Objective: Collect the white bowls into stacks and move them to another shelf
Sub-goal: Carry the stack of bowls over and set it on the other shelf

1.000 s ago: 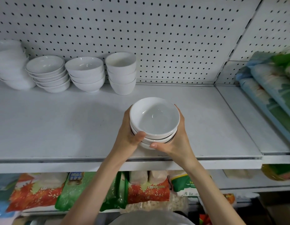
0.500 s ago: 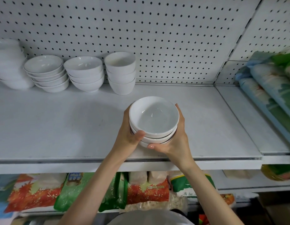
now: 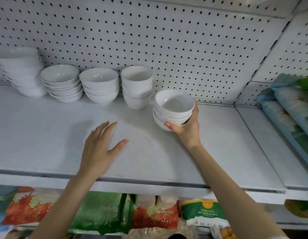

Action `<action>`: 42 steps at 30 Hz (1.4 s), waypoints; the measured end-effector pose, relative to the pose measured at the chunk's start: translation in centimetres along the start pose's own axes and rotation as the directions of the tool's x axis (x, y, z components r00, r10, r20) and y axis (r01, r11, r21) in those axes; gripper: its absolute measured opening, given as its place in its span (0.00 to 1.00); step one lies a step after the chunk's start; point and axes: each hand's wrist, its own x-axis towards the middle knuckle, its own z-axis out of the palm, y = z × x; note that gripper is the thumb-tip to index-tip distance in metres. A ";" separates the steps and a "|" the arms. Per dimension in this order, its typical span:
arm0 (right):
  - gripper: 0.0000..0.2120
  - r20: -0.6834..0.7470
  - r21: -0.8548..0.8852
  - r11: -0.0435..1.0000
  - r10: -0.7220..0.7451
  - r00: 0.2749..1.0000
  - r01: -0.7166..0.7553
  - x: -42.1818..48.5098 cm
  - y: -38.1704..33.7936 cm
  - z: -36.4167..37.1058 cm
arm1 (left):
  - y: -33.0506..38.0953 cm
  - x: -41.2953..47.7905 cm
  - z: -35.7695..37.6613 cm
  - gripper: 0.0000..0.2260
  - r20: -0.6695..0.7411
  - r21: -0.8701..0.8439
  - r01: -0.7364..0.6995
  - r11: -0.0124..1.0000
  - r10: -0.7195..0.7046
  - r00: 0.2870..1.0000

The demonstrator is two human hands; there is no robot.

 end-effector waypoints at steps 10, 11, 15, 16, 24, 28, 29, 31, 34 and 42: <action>0.57 -0.041 -0.045 0.998 0.033 0.999 -0.035 6.6 1.2 1.5 | -0.6 -0.5 1.6 0.41 0.109 0.313 0.027 0.949 -0.064 0.992; 0.57 -0.046 -0.054 0.998 0.035 0.998 -0.038 7.0 1.2 1.6 | -0.6 -0.4 1.6 0.41 0.112 0.320 0.020 0.947 -0.059 0.992; 0.58 -0.063 -0.114 0.990 0.075 0.995 -0.081 8.1 1.2 2.0 | -0.5 -0.3 1.2 0.41 0.132 0.309 0.006 0.951 -0.049 0.990; 0.60 -0.072 -0.147 0.983 0.102 0.992 -0.111 8.1 1.1 1.9 | -0.5 -0.4 1.0 0.41 0.139 0.302 0.005 0.953 -0.049 0.989; 0.45 0.014 -0.601 0.791 -0.128 0.992 0.110 2.3 -4.2 0.2 | -0.6 -0.3 -3.1 0.33 0.144 0.325 -0.093 0.941 0.048 0.988; 0.42 0.457 -0.663 0.542 -0.253 0.853 0.516 -0.2 -10.1 3.2 | -3.1 -0.5 -9.7 0.31 0.084 0.430 -0.147 0.891 0.122 0.989; 0.43 0.580 -0.635 0.485 -0.217 0.785 0.602 -1.0 -11.9 4.9 | -4.0 -1.2 -11.7 0.31 0.062 0.444 -0.133 0.886 0.118 0.991; 0.45 0.753 -0.548 0.407 -0.140 0.643 0.731 -2.8 -15.5 9.1 | -6.0 -3.4 -16.2 0.34 0.015 0.464 -0.081 0.882 0.084 0.996; 0.46 0.899 -0.358 0.345 -0.125 0.420 0.868 -6.5 -20.5 17.2 | -9.4 -9.3 -23.4 0.35 -0.055 0.529 0.023 0.848 0.007 0.998; 0.45 0.892 0.367 0.092 -0.316 -0.323 0.926 -27.3 -35.5 38.5 | -14.0 -37.8 -42.2 0.38 -0.434 0.594 0.613 0.521 -0.434 0.790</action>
